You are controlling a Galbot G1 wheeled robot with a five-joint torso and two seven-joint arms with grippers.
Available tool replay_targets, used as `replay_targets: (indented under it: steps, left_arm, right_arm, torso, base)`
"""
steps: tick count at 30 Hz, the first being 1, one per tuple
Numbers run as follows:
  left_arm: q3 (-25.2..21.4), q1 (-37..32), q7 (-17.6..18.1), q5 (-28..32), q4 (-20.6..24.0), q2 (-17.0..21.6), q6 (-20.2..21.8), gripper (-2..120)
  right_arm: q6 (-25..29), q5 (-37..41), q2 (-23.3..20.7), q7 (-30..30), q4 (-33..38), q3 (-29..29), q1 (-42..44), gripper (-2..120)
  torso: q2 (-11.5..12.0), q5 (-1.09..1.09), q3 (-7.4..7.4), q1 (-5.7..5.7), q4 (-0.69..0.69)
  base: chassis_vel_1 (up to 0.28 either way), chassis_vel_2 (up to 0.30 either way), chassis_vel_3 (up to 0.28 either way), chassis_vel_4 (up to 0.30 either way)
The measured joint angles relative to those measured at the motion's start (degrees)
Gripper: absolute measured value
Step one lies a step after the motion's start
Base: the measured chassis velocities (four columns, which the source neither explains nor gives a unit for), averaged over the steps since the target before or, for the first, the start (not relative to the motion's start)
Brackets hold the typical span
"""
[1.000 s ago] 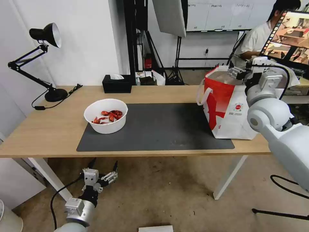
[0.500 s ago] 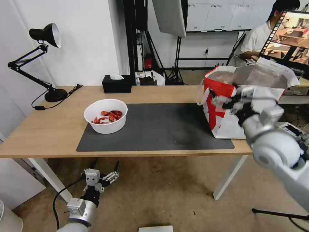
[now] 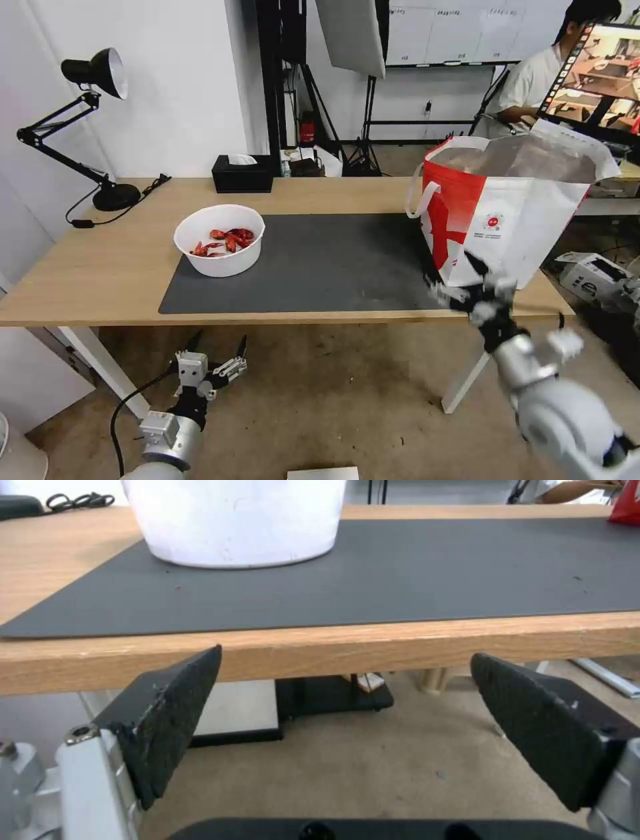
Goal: Pick up the trash from the table and place it into the takeout bag.
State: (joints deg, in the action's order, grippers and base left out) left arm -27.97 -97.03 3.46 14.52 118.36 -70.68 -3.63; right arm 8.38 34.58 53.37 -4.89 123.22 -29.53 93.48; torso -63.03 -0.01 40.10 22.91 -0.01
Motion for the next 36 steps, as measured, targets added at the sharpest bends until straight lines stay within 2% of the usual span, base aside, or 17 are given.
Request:
replay_targets:
  steps: [6,18,36]
  left_arm:
    - [0.21,-0.15,0.0,-0.07,-0.05,-0.14,-0.2,100]
    - [-0.38,-0.72,-0.1,-0.21,-0.05,-0.14,-0.76,100]
    - [-0.57,-0.87,-0.18,-0.2,-0.04,-0.12,-0.77,100]
  right_arm:
    - [1.73,-3.86,4.39,0.04,-2.36,1.86,2.64,100]
    - [2.77,-6.81,7.68,-0.36,-5.59,6.13,1.71,100]
    - [2.89,-7.53,8.14,-0.49,-5.98,6.65,1.59,100]
  torso:
    - [0.01,0.0,0.0,0.01,0.01]
    - [0.01,0.0,0.01,0.01,0.02]
    - [0.01,0.01,0.01,0.01,0.01]
  base:
    - [0.0,0.0,0.0,0.0]
    - [0.0,0.0,0.0,0.0]
    - [0.0,0.0,0.0,0.0]
